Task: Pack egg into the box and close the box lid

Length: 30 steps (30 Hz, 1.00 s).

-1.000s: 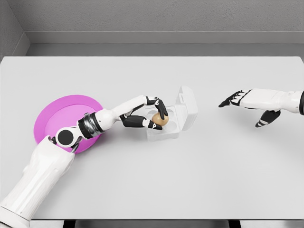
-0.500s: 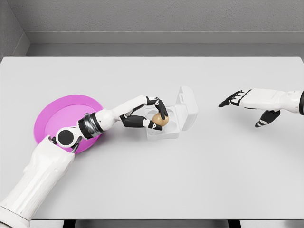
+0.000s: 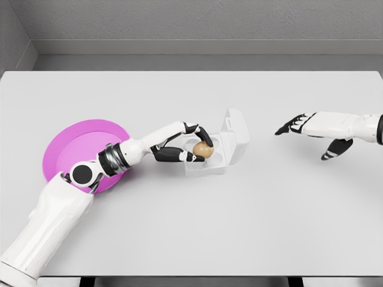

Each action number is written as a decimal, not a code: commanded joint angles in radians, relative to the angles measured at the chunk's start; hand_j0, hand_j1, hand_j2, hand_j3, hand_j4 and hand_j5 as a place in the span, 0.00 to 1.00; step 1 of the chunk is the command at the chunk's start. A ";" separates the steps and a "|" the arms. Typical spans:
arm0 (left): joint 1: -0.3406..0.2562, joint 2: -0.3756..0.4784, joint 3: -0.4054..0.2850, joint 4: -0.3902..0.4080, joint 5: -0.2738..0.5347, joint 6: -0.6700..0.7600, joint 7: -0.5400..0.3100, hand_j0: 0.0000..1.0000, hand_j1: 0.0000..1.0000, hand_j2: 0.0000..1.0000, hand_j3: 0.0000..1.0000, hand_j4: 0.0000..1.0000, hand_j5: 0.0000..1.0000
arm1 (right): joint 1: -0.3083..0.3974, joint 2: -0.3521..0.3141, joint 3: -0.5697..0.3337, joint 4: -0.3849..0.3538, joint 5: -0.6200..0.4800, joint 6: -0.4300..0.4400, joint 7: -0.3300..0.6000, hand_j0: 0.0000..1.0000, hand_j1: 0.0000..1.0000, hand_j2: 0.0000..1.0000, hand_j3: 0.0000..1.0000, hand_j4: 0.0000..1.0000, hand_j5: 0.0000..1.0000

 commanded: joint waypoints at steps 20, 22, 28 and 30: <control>0.002 0.042 0.009 -0.074 0.021 0.002 0.000 0.72 0.72 0.72 0.72 0.72 0.72 | 0.000 -0.003 -0.001 -0.006 -0.005 0.002 0.000 1.00 1.00 1.00 1.00 1.00 1.00; 0.002 0.068 0.009 -0.106 0.041 0.002 0.000 0.73 0.73 0.73 0.73 0.73 0.73 | 0.002 -0.001 -0.001 -0.006 -0.005 0.002 0.000 1.00 1.00 1.00 1.00 1.00 1.00; -0.003 0.268 0.008 -0.318 0.216 0.002 0.000 0.87 0.87 0.87 0.87 0.87 0.87 | 0.002 0.014 -0.013 0.001 -0.002 0.002 0.000 1.00 1.00 1.00 1.00 1.00 1.00; -0.005 0.351 0.006 -0.354 0.256 0.002 0.000 1.00 1.00 1.00 1.00 1.00 1.00 | 0.002 0.020 -0.014 0.000 -0.004 0.002 0.000 1.00 1.00 1.00 1.00 1.00 1.00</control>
